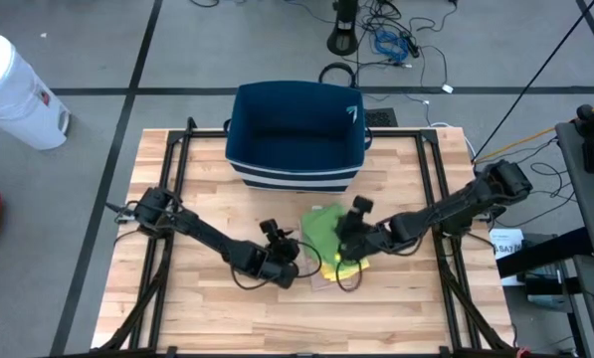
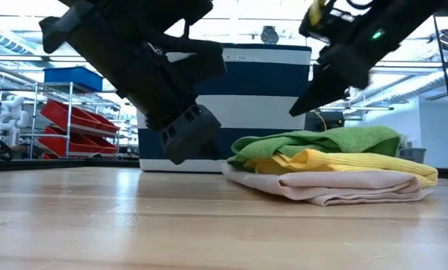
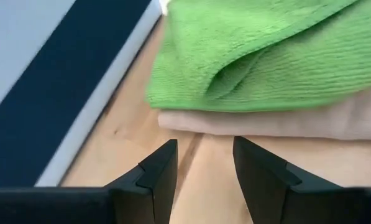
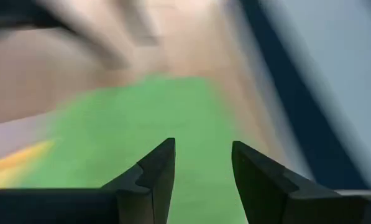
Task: Fold towel
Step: Stack the green towel on top of the yellow towel
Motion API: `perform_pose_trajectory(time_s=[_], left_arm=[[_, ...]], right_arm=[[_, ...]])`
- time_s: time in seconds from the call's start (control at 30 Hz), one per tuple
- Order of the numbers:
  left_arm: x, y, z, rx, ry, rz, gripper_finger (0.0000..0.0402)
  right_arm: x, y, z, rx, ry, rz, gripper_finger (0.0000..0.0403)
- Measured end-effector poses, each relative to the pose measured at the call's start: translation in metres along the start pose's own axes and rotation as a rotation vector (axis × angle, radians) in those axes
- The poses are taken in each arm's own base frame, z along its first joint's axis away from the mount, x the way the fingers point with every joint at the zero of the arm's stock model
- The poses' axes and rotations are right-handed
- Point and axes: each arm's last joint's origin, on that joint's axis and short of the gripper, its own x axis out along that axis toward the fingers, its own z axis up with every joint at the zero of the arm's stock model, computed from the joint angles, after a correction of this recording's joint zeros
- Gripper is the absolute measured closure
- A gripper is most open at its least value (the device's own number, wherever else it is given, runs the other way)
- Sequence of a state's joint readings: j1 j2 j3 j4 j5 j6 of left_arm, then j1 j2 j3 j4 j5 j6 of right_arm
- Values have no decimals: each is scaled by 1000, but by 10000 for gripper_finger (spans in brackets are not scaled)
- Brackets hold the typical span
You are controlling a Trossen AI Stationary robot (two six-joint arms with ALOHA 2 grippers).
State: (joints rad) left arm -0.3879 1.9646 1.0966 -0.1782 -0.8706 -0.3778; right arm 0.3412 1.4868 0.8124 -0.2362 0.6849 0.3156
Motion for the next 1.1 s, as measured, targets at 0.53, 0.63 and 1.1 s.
perform_pose_trajectory(time_s=[0.53, 0.63, 1.1], left_arm=[[-3, -11, 17, -89, -96, -199, 239], [-3, -11, 18, -108, -103, -205, 239], [-16, -22, 14, -170, -105, -250, 239]], right_arm=[[-13, 51, -4, -113, -92, 327, 288], [-4, 51, 0, -106, -138, 270, 289], [43, 2, 16, -5, -80, 246, 289]])
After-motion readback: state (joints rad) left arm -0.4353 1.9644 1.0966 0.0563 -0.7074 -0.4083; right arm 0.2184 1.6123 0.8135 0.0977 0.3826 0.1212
